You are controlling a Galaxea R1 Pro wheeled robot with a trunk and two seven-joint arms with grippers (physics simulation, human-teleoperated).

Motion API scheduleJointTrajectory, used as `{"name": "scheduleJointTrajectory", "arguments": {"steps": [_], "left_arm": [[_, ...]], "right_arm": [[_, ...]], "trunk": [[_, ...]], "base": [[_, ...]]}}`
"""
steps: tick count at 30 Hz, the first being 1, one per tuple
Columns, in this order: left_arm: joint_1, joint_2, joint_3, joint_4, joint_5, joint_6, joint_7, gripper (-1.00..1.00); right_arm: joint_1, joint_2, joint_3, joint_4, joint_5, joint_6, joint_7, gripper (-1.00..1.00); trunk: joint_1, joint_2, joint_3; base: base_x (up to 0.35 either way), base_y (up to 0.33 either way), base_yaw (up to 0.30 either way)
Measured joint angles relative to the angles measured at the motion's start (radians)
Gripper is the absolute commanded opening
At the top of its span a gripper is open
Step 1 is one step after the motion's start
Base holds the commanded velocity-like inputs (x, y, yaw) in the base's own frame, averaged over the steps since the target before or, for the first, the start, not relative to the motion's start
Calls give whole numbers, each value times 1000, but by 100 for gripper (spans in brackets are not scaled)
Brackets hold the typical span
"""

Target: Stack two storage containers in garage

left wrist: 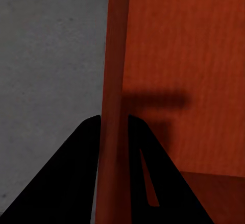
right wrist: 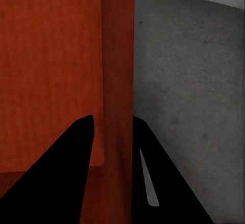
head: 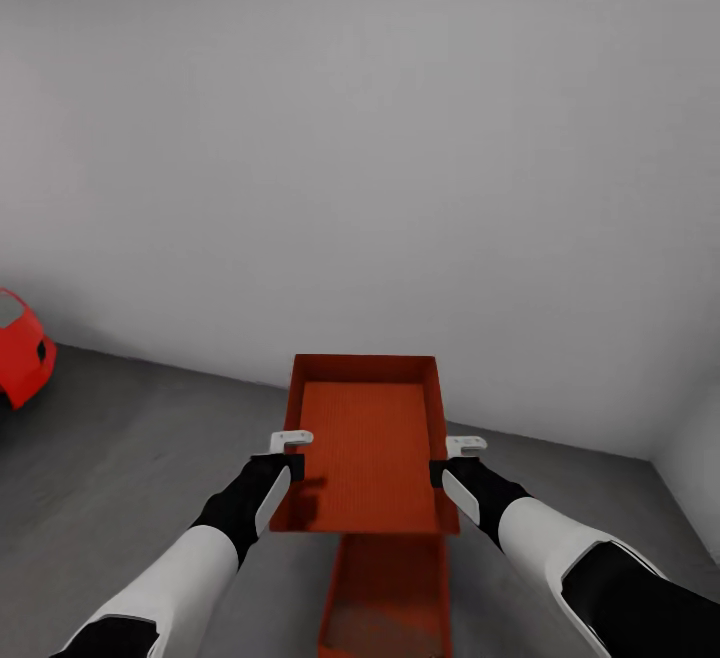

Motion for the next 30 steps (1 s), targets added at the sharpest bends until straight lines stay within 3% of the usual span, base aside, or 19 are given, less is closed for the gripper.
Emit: {"name": "scheduleJointTrajectory", "arguments": {"steps": [24,30], "left_arm": [[0,0,-1,0,1,0,0,-100],[0,0,-1,0,1,1,0,-100]], "right_arm": [[0,0,0,-1,1,1,0,-100],[0,0,0,0,0,1,1,-100]], "trunk": [[0,0,4],[0,0,4]], "base": [[0,0,-237],[0,0,-71]]}}
